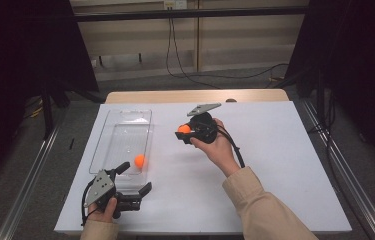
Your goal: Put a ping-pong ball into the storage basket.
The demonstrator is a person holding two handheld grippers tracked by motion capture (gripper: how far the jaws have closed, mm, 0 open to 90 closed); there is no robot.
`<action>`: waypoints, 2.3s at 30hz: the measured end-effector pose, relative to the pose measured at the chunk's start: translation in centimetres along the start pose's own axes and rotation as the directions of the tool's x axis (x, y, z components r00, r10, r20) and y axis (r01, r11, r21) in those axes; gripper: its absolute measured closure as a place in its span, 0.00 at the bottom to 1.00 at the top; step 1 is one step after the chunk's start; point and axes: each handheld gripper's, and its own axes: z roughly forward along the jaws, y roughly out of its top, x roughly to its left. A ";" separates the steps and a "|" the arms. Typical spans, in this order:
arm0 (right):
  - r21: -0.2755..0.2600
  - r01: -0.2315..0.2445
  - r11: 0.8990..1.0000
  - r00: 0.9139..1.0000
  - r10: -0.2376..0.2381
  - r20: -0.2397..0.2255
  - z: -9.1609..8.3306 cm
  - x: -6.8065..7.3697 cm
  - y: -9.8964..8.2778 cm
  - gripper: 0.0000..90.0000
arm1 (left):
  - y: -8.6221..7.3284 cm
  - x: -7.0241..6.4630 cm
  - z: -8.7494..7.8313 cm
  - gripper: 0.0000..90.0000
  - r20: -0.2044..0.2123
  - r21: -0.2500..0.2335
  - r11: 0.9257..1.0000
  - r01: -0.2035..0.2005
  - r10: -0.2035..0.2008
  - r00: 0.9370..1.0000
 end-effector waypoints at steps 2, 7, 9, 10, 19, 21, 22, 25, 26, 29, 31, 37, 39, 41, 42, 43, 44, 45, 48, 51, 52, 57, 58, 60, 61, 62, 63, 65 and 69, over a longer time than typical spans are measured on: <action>0.005 0.009 1.000 1.000 -0.009 -0.003 0.2 0.1 0.1 0.57 | 0.0 0.0 0.0 0.01 0.000 0.001 1.000 -0.001 0.001 1.000; 0.004 0.009 1.000 1.000 -0.009 -0.007 0.4 0.3 0.3 0.57 | 0.0 0.0 0.0 0.01 -0.001 -0.002 1.000 0.004 -0.004 1.000; 0.002 0.009 1.000 1.000 -0.008 -0.008 0.5 0.4 0.4 0.57 | 0.0 0.0 0.0 0.01 -0.001 -0.002 1.000 0.004 -0.004 1.000; 0.003 0.012 1.000 1.000 -0.012 -0.010 0.5 0.4 0.4 0.57 | 0.0 0.0 0.0 0.01 -0.001 -0.001 1.000 0.004 -0.004 1.000; 0.003 0.017 1.000 1.000 -0.017 -0.019 1.0 0.9 0.7 0.57 | 0.0 0.0 0.0 0.01 -0.001 -0.002 1.000 0.004 -0.004 1.000; 0.002 0.024 1.000 1.000 -0.024 -0.020 1.0 0.9 0.8 0.57 | 0.0 0.0 0.0 0.01 -0.002 -0.003 1.000 0.004 -0.004 1.000; 0.000 0.024 1.000 1.000 -0.024 -0.021 1.1 0.9 0.8 0.57 | 0.0 0.0 0.0 0.01 -0.001 -0.003 1.000 0.004 -0.004 1.000; 0.001 0.022 1.000 1.000 -0.022 -0.022 1.1 1.0 0.9 0.57 | 0.0 0.0 0.0 0.01 0.000 -0.003 1.000 0.005 -0.005 1.000; 0.001 0.022 1.000 1.000 -0.022 -0.022 1.1 1.0 0.9 0.57 | 0.0 0.0 0.0 0.01 -0.001 -0.004 1.000 0.004 -0.004 1.000; 0.001 0.025 1.000 0.999 -0.025 -0.023 1.2 1.1 0.9 0.57 | 0.0 0.0 0.0 0.01 -0.001 -0.003 1.000 0.004 -0.004 1.000; 0.003 0.026 1.000 0.999 -0.026 -0.025 1.3 1.1 0.9 0.57 | 0.0 0.0 0.0 0.01 0.000 -0.004 1.000 0.005 -0.005 1.000; 0.002 0.028 1.000 0.999 -0.028 -0.027 1.4 1.2 1.1 0.57 | 0.0 0.0 0.0 0.01 0.000 -0.001 1.000 0.005 -0.005 1.000; 0.001 0.030 1.000 0.999 -0.030 -0.030 1.5 1.3 1.2 0.57 | 0.0 0.0 0.0 0.01 0.000 -0.002 1.000 0.008 -0.008 1.000; 0.003 0.036 0.999 0.999 -0.036 -0.031 1.5 1.4 1.3 0.57 | 0.0 0.1 0.0 0.01 -0.001 -0.001 1.000 -0.003 0.003 1.000; 0.002 0.035 0.999 0.999 -0.035 -0.032 1.5 1.5 1.3 0.57 | 0.0 0.1 0.0 0.01 0.000 -0.001 1.000 -0.002 0.002 1.000; 0.001 0.036 0.999 0.999 -0.036 -0.033 1.5 1.5 1.3 0.57 | 0.0 0.1 -0.1 0.01 0.001 0.004 1.000 -0.006 0.006 1.000; 0.003 0.038 0.999 0.999 -0.038 -0.033 1.6 1.6 1.4 0.57 | 0.0 0.1 -0.1 0.01 0.000 0.003 1.000 -0.005 0.005 1.000; 0.003 0.040 0.999 0.999 -0.040 -0.033 1.6 1.6 1.4 0.57 | 0.0 0.1 -0.1 0.01 0.000 0.003 1.000 -0.005 0.005 1.000; 0.000 0.039 0.999 0.999 -0.039 -0.037 1.6 1.8 1.5 0.57 | 0.0 0.0 0.0 0.01 0.001 -0.002 1.000 0.001 -0.001 1.000; -0.001 0.041 0.999 0.998 -0.041 -0.042 1.7 1.9 1.6 0.57 | 0.0 0.0 0.0 0.01 0.000 -0.002 1.000 0.001 -0.001 1.000; -0.002 0.041 0.999 0.998 -0.041 -0.044 1.8 2.0 1.6 0.57 | 0.0 0.0 0.0 0.01 0.000 -0.002 1.000 0.001 -0.001 1.000; -0.003 0.042 0.999 0.998 -0.042 -0.051 2.1 2.2 1.7 0.57 | 0.0 0.0 0.0 0.01 0.000 -0.003 1.000 0.002 -0.002 1.000; -0.003 0.042 0.999 0.998 -0.042 -0.053 2.1 2.3 1.8 0.57 | -0.1 0.0 0.0 0.01 0.000 -0.003 1.000 0.003 -0.003 1.000; -0.001 0.046 0.999 0.997 -0.046 -0.055 2.2 2.5 1.9 0.57 | 0.0 0.0 0.0 0.01 0.000 -0.003 1.000 0.003 -0.003 1.000; -0.002 0.048 0.999 0.997 -0.048 -0.057 2.3 2.5 1.9 0.57 | 0.0 0.0 0.0 0.01 0.000 -0.003 1.000 0.002 -0.002 1.000; -0.001 0.048 0.999 0.997 -0.048 -0.059 2.3 2.7 1.9 0.57 | 0.0 0.0 0.0 0.01 0.000 -0.004 1.000 0.002 -0.002 1.000; -0.001 0.053 0.999 0.997 -0.052 -0.059 2.4 2.7 2.0 0.57 | 0.0 0.0 0.0 0.01 -0.002 -0.004 1.000 0.003 -0.003 1.000; 0.002 0.058 0.998 0.996 -0.057 -0.061 2.4 2.9 2.0 0.57 | 0.0 0.0 0.0 0.01 -0.002 -0.004 1.000 0.002 -0.002 1.000; 0.001 0.061 0.998 0.996 -0.061 -0.064 2.6 3.0 2.1 0.57 | 0.0 0.0 0.0 0.01 -0.002 -0.005 1.000 0.001 -0.001 1.000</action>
